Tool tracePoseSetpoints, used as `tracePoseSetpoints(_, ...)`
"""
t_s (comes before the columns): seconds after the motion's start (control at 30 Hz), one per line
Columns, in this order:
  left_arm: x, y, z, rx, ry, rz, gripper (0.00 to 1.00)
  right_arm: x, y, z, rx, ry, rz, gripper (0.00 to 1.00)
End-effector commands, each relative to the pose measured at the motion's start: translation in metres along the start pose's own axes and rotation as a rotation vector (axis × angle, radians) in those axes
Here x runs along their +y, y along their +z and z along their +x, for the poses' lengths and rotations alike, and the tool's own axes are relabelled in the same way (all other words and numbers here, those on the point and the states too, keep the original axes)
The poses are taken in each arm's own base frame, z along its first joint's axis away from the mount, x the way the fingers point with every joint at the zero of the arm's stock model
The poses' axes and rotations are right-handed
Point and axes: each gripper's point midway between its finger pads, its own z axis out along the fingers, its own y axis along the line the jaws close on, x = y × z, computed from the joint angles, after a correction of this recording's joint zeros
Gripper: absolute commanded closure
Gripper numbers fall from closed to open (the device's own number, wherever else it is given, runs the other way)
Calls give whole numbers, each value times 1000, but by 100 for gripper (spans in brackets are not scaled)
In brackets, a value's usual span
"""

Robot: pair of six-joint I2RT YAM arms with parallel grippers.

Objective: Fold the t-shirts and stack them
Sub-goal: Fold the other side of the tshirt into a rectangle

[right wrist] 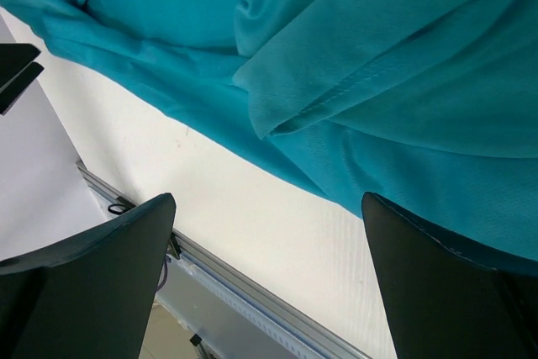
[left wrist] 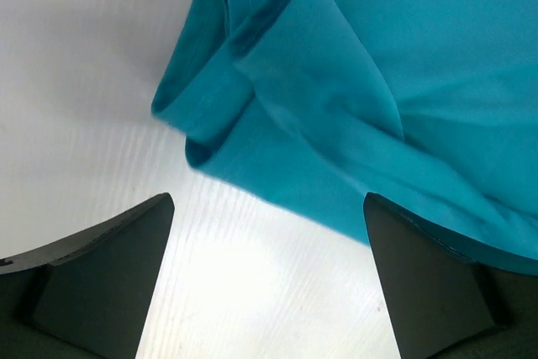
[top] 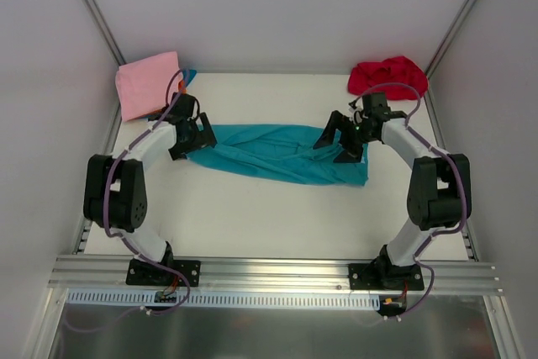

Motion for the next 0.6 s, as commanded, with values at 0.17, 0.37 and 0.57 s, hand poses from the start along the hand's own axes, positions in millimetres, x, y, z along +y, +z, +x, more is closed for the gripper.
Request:
tracePoseSetpoints(0.17,-38,-107,-27,-281,-32,294,1,31,13,-5,10,-64,-34,1)
tracePoseSetpoints(0.37,-39,-152,-10,-297,-3,385,1,24,32,-3,39,-38,-27,1)
tracePoseSetpoints(0.57,-34,-176,2,-334,3,433,1,17,48,0,62,-27,-17,11)
